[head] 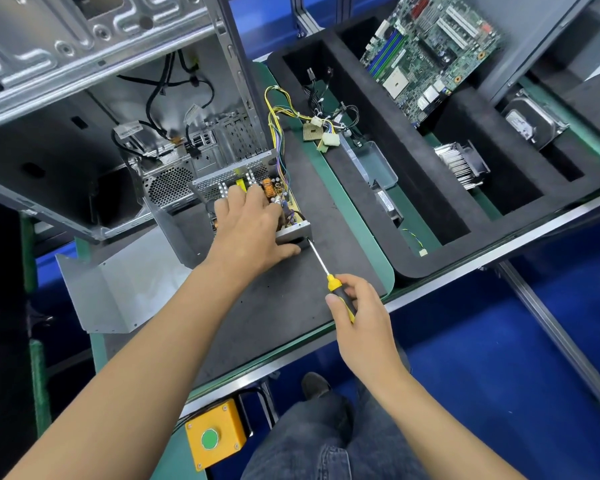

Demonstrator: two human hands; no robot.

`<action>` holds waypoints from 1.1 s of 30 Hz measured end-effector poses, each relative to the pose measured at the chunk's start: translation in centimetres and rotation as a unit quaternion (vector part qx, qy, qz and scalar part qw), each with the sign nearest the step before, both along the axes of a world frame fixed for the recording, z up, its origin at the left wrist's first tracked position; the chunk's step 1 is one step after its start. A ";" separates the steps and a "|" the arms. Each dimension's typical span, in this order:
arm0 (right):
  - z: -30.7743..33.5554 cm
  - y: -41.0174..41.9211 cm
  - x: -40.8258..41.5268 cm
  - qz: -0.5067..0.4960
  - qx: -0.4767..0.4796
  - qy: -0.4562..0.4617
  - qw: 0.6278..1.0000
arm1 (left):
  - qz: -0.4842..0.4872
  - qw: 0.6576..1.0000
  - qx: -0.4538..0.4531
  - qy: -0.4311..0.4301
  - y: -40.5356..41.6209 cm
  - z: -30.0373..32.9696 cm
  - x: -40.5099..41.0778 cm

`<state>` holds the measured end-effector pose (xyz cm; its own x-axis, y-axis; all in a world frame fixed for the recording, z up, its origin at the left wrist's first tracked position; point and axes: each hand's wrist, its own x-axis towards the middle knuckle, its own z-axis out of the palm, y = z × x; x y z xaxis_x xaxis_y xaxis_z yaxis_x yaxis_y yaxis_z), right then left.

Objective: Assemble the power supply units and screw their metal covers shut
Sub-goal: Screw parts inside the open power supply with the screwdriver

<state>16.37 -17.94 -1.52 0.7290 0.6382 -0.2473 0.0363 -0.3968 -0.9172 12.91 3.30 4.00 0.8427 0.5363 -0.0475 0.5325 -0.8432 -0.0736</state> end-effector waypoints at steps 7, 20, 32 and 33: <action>0.1 -0.1 0.1 0.000 -0.005 -0.004 1.000 | 0.031 0.998 -0.046 0.031 -0.1 -0.3 0.0; 0.1 -0.1 -0.1 -0.002 -0.006 -0.012 1.000 | -0.028 0.998 -0.049 -0.024 0.5 -0.9 -0.6; 0.1 -0.1 0.0 -0.003 -0.005 -0.009 1.000 | 0.009 0.996 -0.067 -0.059 0.5 -1.2 -0.3; 0.1 0.0 0.0 -0.003 -0.006 -0.009 1.000 | 0.007 0.995 -0.074 -0.064 0.6 -1.2 -0.4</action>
